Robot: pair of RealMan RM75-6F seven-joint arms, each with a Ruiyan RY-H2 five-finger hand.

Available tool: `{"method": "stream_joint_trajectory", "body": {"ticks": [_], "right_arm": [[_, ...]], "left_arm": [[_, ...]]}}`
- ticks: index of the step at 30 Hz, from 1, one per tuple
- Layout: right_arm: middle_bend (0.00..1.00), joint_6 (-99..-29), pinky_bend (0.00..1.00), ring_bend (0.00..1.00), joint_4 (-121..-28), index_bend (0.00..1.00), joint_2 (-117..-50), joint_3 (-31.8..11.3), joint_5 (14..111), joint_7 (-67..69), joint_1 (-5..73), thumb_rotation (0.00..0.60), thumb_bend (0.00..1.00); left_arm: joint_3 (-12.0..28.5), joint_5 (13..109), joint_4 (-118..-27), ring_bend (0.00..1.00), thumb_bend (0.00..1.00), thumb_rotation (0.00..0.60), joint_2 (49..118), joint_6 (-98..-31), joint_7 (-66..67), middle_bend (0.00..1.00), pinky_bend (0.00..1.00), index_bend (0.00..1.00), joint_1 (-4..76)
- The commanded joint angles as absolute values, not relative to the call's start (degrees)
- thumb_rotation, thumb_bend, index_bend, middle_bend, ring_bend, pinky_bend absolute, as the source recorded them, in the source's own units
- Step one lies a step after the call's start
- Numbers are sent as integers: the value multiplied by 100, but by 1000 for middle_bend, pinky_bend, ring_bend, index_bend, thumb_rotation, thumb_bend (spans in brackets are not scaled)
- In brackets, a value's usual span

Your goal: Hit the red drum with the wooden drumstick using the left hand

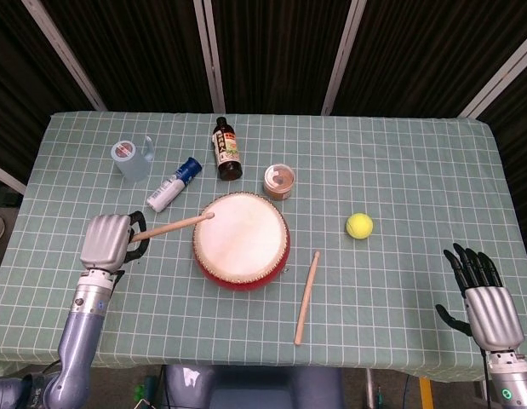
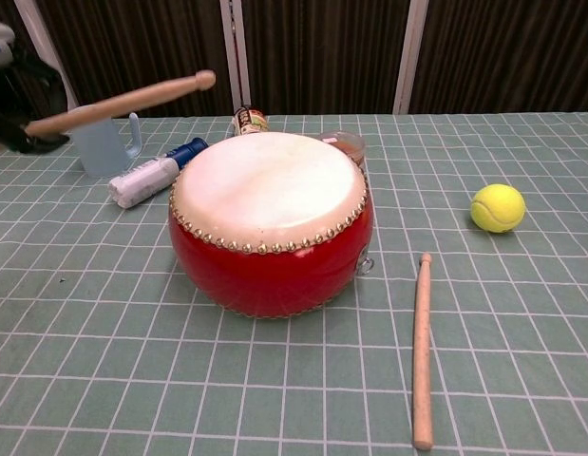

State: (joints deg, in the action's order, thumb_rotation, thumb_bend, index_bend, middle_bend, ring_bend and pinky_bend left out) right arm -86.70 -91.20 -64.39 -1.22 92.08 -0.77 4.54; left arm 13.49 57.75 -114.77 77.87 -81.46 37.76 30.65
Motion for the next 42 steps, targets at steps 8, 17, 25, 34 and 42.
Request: {"method": "stream_joint_trajectory", "body": {"ticks": [8,17,25,34,42], "right_arm": [[0,-8643,66,0,-9128,0,-6466,-118,9201,-137,461,600,264],[0,-8636,66,0,-9128,0,-6457,-127,9181,-118,462,600,264],[0,-8624,66,0,-9122,0,-6452,-127,9191,-106,473,600,265],[0,-8619,66,0,-9133,0,-6453,-128,9171,-113,468,600,264],[0,-8596,66,0,-9148,0,-6444,-116,9169,-146,469,600,264]], "left_arm": [[266,7178,-11361,936,447,600,7077,-8243,2670,997,944,697,2181],[107,6978,-10453,884,439,600,7540,-7819,2897,945,898,689,2175],[117,6682,-9928,738,422,600,7854,-7556,3264,771,782,635,2210],[119,6281,-9861,445,260,600,7851,-7235,3554,499,513,409,2254],[143,6126,-10243,338,198,600,7494,-7238,3621,355,394,296,2218]]}}
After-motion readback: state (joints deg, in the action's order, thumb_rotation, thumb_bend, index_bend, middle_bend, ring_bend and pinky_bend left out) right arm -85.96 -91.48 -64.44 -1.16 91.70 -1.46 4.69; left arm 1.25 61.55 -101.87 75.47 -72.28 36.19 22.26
